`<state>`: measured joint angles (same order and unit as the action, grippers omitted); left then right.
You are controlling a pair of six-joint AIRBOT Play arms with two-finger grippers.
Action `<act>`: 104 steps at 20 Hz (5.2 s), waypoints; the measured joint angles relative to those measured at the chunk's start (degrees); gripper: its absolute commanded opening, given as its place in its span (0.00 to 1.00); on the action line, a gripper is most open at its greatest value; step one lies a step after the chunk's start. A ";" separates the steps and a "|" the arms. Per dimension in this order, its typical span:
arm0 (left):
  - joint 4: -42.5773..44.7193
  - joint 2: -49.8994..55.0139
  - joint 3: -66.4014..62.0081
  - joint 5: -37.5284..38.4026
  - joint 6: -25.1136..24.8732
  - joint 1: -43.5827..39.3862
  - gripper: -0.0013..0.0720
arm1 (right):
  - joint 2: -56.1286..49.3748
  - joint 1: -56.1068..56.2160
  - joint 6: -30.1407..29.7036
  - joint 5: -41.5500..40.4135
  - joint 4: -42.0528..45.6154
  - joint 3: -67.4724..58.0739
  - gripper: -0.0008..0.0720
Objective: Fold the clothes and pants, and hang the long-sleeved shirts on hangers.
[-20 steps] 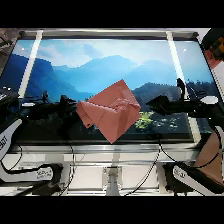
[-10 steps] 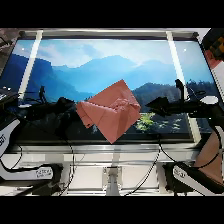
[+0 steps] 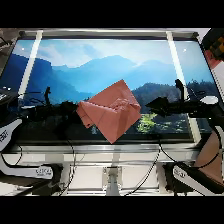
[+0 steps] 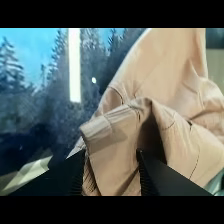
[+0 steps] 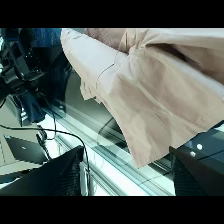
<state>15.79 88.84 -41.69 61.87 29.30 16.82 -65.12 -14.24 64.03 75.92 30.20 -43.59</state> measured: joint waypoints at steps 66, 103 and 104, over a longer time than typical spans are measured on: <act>-6.88 -12.46 -2.49 5.55 -7.85 -9.22 0.02 | -7.06 60.41 35.76 -59.23 -29.24 16.94 0.02; 15.04 -11.98 -20.09 -12.35 5.86 -27.36 0.03 | 15.47 15.04 32.30 -45.24 -0.74 5.16 0.02; 15.02 -11.93 -20.09 -12.81 5.86 -27.78 0.03 | 15.47 14.99 32.30 -44.89 -0.33 5.16 0.02</act>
<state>30.81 76.90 -61.78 49.06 35.16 -10.96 -49.65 0.75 96.33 31.03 29.87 -38.44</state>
